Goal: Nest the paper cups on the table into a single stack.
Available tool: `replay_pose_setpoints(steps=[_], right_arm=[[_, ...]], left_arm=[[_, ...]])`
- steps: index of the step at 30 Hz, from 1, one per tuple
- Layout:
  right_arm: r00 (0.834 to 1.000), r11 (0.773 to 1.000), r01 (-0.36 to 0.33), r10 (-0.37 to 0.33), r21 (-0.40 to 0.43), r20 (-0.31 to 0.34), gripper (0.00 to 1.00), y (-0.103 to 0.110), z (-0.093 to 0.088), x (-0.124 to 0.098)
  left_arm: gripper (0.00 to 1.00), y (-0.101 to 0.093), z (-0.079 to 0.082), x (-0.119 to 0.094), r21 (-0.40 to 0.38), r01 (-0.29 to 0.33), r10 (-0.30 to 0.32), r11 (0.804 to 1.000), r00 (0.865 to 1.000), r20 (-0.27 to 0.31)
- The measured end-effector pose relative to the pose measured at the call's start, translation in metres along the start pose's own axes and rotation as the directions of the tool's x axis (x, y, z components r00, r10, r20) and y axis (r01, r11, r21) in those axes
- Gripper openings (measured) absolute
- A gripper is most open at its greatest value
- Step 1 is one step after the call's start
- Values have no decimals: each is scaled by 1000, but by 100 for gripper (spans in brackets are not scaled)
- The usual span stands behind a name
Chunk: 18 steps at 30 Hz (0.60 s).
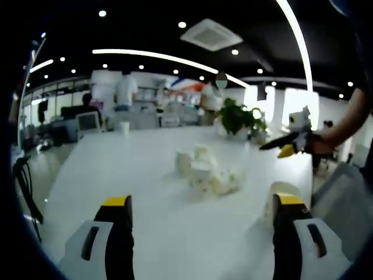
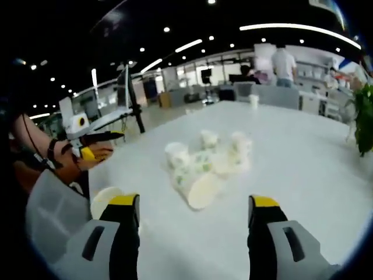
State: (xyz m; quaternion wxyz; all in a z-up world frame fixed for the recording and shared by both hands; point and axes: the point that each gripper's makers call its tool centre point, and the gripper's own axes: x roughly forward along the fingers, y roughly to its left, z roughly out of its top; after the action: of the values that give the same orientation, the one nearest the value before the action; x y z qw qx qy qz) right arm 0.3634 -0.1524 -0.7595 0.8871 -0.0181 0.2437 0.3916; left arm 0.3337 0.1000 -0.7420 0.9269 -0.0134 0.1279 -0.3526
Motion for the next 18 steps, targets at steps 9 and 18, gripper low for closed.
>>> replay_pose_setpoints(steps=[9, 18], right_arm=[[1000, 997, -30, 30, 65, -5, 62, -5, -6, 27], [996, 992, -74, 79, 99, -44, 55, 0, -17, 55]], left_arm=[[98, 3, 0, 1, -6, -7, 7, 1000, 1000, 5], [98, 6, -2, 0, -20, -18, 18, 1000, 1000, -1]])
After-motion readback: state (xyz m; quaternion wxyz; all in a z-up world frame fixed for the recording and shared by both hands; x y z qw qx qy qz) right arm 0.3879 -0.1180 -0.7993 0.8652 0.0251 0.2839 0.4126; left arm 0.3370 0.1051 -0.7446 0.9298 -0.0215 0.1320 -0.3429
